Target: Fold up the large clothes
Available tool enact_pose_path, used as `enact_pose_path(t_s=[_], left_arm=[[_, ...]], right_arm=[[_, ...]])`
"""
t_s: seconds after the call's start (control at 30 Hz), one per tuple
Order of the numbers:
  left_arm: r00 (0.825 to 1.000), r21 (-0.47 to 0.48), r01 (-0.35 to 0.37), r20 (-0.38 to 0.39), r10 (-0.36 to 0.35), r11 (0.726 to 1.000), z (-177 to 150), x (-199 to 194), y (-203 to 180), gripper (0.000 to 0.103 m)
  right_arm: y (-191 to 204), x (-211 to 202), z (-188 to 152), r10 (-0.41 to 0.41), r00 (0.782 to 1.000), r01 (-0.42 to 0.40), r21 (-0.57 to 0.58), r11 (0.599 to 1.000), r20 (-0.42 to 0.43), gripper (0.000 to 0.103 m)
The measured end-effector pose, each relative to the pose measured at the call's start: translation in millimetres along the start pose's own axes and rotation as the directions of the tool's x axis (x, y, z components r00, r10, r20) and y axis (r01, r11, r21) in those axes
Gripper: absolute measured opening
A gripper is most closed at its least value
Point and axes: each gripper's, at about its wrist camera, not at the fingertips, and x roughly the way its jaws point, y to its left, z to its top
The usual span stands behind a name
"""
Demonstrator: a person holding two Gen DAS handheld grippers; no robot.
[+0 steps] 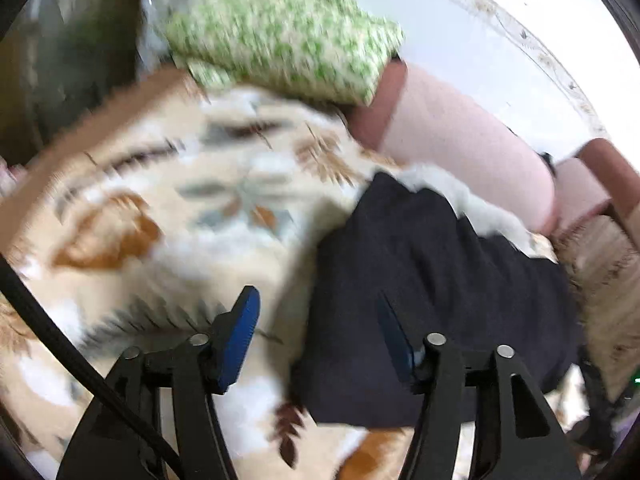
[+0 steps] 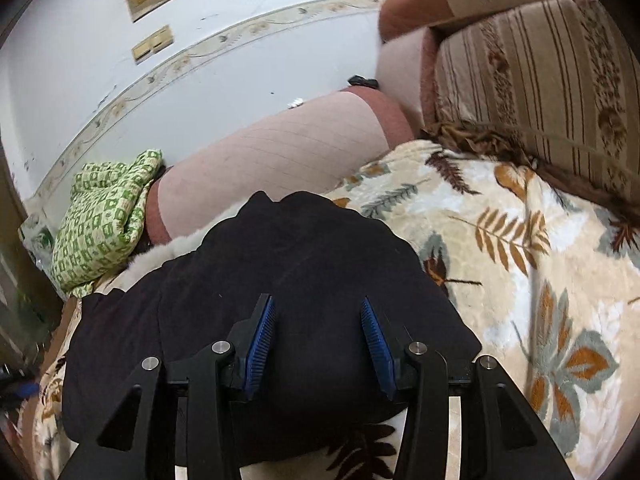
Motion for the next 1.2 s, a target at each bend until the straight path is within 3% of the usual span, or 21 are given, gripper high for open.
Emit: enact_pose_path(t_s=[0.07, 0.17, 0.27, 0.33, 0.4, 0.5, 0.63, 0.73, 0.8, 0.87, 0.97, 1.07, 1.2], left_arm=[[1.0, 0.03, 0.029, 0.012, -0.029, 0.999, 7, 3, -17, 0.07], [0.998, 0.11, 0.067, 0.001, -0.068, 0.992, 18, 29, -54, 0.071], [0.998, 0.189, 0.045, -0.05, -0.036, 0.981, 29, 76, -83, 0.071], [0.993, 0.236, -0.011, -0.111, 0.039, 0.972, 35, 122, -95, 0.071], [0.986, 0.231, -0.021, -0.154, 0.058, 0.973, 37, 155, -92, 0.077], [0.986, 0.157, 0.0, -0.166, 0.027, 0.988, 43, 174, -84, 0.083], [0.991, 0.163, -0.023, -0.123, 0.043, 0.986, 38, 175, -86, 0.087], [0.995, 0.191, -0.062, -0.071, 0.076, 0.98, 36, 154, -90, 0.087], [0.992, 0.229, -0.123, 0.013, 0.123, 0.966, 31, 123, -95, 0.087], [0.984, 0.25, -0.166, 0.102, 0.144, 0.954, 24, 86, -99, 0.087], [0.943, 0.237, -0.25, 0.279, 0.181, 0.939, 3, 15, -102, 0.089], [0.896, 0.228, -0.273, 0.415, 0.16, 0.935, -22, -48, -103, 0.096], [0.832, 0.223, -0.305, 0.535, 0.145, 0.926, -53, -110, -99, 0.1]], right_arm=[[9, 12, 6, 0.023, 0.999, -0.024, -0.017, 1.0, -0.035, 0.05], [24, 36, 18, 0.06, 0.995, -0.064, -0.054, 0.996, -0.079, 0.05], [40, 80, 34, 0.089, 0.986, -0.107, -0.118, 0.987, -0.144, 0.053], [40, 104, 41, 0.065, 0.987, -0.086, -0.135, 0.987, -0.149, 0.061], [37, 129, 45, -0.03, 0.988, 0.003, -0.174, 0.985, -0.151, 0.064], [12, 155, 48, -0.02, 0.979, 0.01, -0.052, 0.999, -0.205, 0.064], [-21, 152, 60, -0.076, 0.987, 0.088, 0.082, 0.993, -0.141, 0.063], [-63, 134, 61, -0.186, 0.977, 0.21, 0.285, 0.935, -0.107, 0.068], [-88, 119, 59, -0.204, 0.974, 0.226, 0.382, 0.896, -0.099, 0.068], [-90, 105, 60, -0.23, 0.97, 0.244, 0.366, 0.898, -0.081, 0.068], [-75, 72, 64, -0.242, 0.97, 0.233, 0.321, 0.918, -0.01, 0.068], [-50, 33, 67, -0.161, 0.986, 0.137, 0.314, 0.939, 0.051, 0.072], [4, -31, 48, -0.065, 0.988, 0.04, 0.167, 0.985, 0.143, 0.085]])
